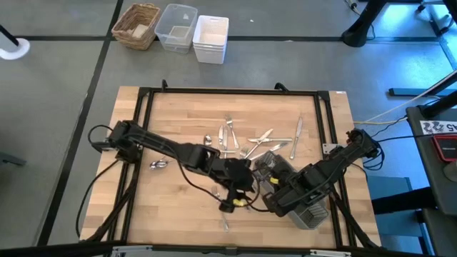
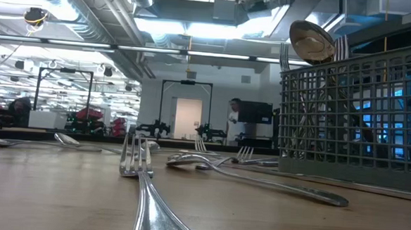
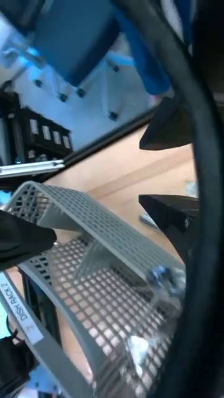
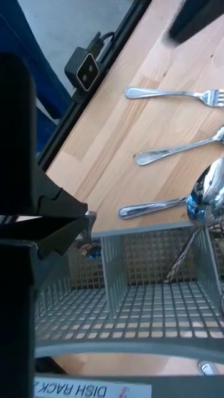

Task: Sort silverware
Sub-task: Put the silver spoon into the gray silverware basket

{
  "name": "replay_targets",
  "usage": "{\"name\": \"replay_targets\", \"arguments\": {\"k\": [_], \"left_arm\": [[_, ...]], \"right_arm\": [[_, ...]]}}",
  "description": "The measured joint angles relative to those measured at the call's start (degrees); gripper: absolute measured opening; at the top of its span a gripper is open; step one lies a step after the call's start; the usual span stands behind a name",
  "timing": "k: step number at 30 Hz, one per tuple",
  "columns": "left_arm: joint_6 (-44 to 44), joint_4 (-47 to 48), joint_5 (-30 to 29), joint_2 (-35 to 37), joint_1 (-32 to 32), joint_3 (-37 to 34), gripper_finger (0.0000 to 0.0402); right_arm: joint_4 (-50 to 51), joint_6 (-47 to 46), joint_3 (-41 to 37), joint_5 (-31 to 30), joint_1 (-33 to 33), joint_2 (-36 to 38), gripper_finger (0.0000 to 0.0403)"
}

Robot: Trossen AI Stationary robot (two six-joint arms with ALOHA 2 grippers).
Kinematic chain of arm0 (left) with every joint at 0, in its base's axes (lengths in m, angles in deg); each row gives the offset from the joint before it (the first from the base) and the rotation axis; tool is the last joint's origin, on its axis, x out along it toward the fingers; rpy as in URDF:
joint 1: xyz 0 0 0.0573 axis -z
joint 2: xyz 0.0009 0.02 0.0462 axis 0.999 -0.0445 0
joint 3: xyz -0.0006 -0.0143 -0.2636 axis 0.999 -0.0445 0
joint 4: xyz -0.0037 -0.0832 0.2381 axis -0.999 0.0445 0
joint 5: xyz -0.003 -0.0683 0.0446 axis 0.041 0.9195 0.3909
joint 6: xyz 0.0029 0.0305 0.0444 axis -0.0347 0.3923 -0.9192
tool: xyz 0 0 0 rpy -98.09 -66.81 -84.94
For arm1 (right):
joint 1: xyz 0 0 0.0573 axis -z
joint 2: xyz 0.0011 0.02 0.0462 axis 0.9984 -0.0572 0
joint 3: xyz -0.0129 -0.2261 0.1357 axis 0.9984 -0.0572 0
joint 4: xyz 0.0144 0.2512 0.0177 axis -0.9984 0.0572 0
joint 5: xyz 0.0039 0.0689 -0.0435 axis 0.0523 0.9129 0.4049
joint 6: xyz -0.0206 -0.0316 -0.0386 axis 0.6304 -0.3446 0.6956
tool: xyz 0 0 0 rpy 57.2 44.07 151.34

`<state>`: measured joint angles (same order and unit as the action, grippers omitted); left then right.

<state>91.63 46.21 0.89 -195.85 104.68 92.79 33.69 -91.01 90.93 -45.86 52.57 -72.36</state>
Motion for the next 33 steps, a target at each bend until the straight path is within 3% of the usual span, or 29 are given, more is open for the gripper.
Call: {"name": "replay_targets", "arguments": {"k": [5,9,21,27,33], "left_arm": [[1.3,-5.8,-1.5,-2.3,0.5,0.0,0.0119],[0.8,-5.1,-3.0,-2.1,0.2,0.0,0.0119],[-4.2,15.3,-5.3,6.7,0.0,0.0,0.0119],[-4.6,18.6,-6.0,12.4,0.0,-0.1,0.0119],[-3.4,9.1,-5.6,21.1,0.0,-10.6,0.0119]], "right_arm": [[0.0,0.2,0.0,0.5,0.0,0.5,0.0001],[0.0,1.3,0.0,1.2,0.0,0.5,0.0001],[-0.1,2.5,0.0,2.6,0.0,0.9,0.0001],[-0.1,2.9,0.0,3.0,0.0,0.9,0.0001],[-0.1,2.9,0.0,3.0,0.0,1.2,0.0001]]}}
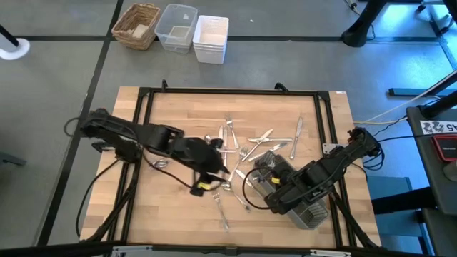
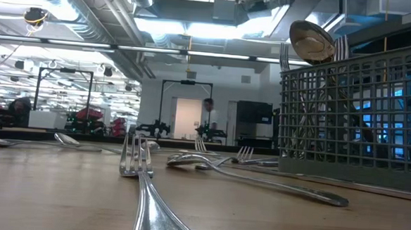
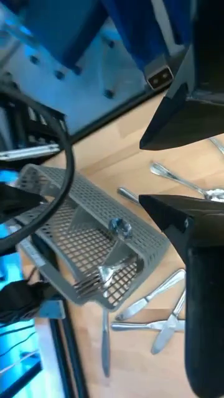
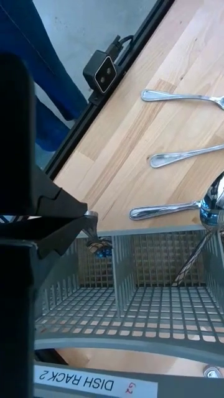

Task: Sort silverware
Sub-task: Put the silver spoon into the gray silverware basket

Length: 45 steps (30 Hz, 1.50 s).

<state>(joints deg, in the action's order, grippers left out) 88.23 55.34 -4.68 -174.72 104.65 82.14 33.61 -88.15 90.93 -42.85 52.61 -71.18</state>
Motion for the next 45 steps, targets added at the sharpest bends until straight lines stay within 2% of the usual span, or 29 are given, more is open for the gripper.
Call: {"name": "replay_targets", "arguments": {"k": [4,8,12,15,19,24,30,37,45], "left_arm": [[3.3,-11.5,0.0,8.8,-1.2,-13.8,0.0119],[5.7,-35.8,-0.4,13.8,-2.4,-29.7,0.0119],[8.2,-63.7,-0.2,11.2,-2.2,-41.1,0.0119],[8.4,-77.6,-0.2,6.3,-2.2,-44.6,0.0119],[8.4,-85.2,-0.2,-1.5,-2.2,-43.9,0.0119],[11.1,-90.2,-0.1,-11.9,-2.2,-38.1,0.0120],[13.3,-89.1,0.6,-20.6,-2.2,-28.2,0.0143],[12.3,-82.0,0.9,-25.9,-2.2,-18.6,0.0189],[12.4,-80.5,1.5,-31.6,-1.9,-11.6,0.0198]], "right_arm": [[-0.1,0.0,0.0,0.0,0.0,1.0,0.0001],[0.0,0.0,0.0,-0.2,0.0,1.9,0.0001],[0.0,0.0,0.0,-1.0,0.0,2.7,0.0001],[0.0,0.0,0.0,-1.2,0.0,2.8,0.0001],[0.0,0.0,0.0,-1.5,0.0,2.8,0.0001],[-0.1,-0.3,0.0,-1.5,0.4,2.7,0.0001],[0.0,-0.1,0.0,-0.9,1.2,2.7,0.0001],[-0.1,-0.1,0.0,-0.6,1.2,2.7,0.0001],[-0.1,0.2,0.0,-0.6,1.1,2.7,0.0001]]}}
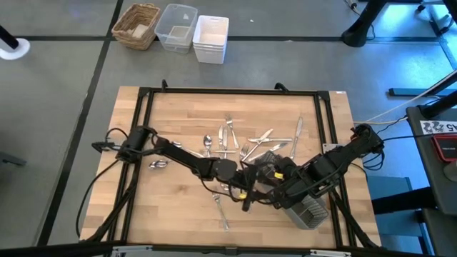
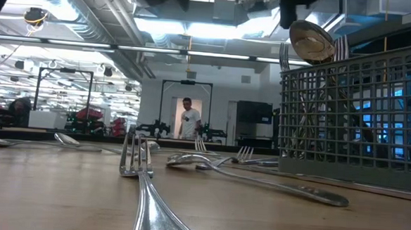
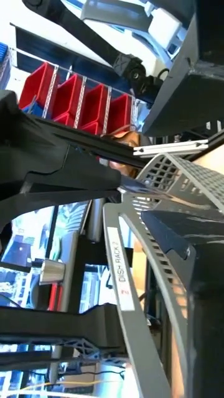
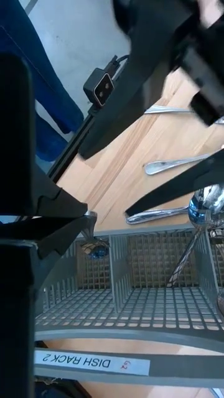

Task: Sort silverware
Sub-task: Put the silver spoon into the gray silverware basket

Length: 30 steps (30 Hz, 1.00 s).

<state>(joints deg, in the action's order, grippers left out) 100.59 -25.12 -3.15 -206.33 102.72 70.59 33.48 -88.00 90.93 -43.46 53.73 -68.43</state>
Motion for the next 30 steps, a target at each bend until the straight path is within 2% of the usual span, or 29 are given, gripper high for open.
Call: {"name": "replay_targets", "arguments": {"k": [7,16,30], "left_arm": [[0.2,0.0,0.0,-3.2,0.0,4.1,0.0198],[-1.6,-0.2,0.0,-4.0,-0.5,5.5,0.0196],[-1.6,0.9,0.0,-4.8,-0.8,6.0,0.0156]], "right_arm": [[0.0,0.0,0.0,0.0,0.0,0.0,0.0001],[0.0,0.0,0.0,0.0,0.0,0.0,0.0001],[0.0,0.0,0.0,0.0,0.0,0.0,0.0001]]}}
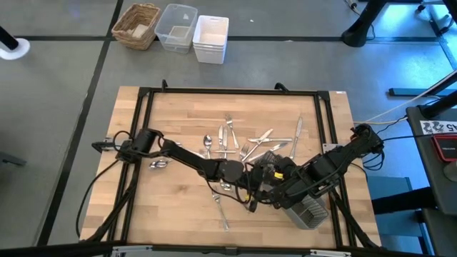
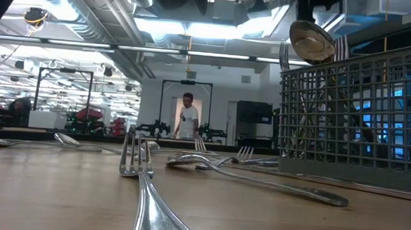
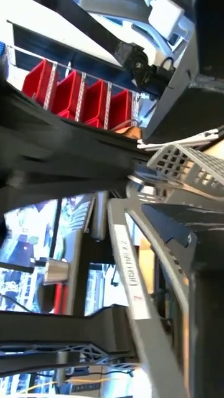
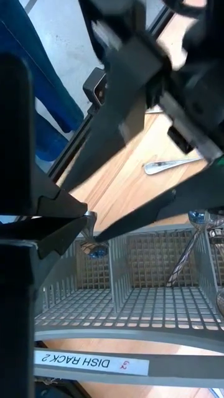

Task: Sort silverware
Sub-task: Put the silver spoon into the gray silverware basket

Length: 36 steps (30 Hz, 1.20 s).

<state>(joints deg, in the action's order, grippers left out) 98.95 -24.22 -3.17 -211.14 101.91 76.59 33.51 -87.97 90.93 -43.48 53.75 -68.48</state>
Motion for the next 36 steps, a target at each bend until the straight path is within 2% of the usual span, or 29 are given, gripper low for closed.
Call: {"name": "replay_targets", "arguments": {"k": [13,21,36], "left_arm": [[-2.8,-2.2,0.8,-3.6,-0.2,4.7,0.0116],[-4.3,2.1,1.7,-3.7,-0.3,5.3,0.0013],[-3.9,1.5,1.6,-3.7,-0.2,5.3,0.0004]], "right_arm": [[0.0,0.0,0.0,0.0,0.0,0.0,0.0001],[-0.1,0.0,0.0,0.4,0.0,0.0,0.0001],[0.1,0.2,0.0,2.0,0.0,0.2,0.0001]]}}
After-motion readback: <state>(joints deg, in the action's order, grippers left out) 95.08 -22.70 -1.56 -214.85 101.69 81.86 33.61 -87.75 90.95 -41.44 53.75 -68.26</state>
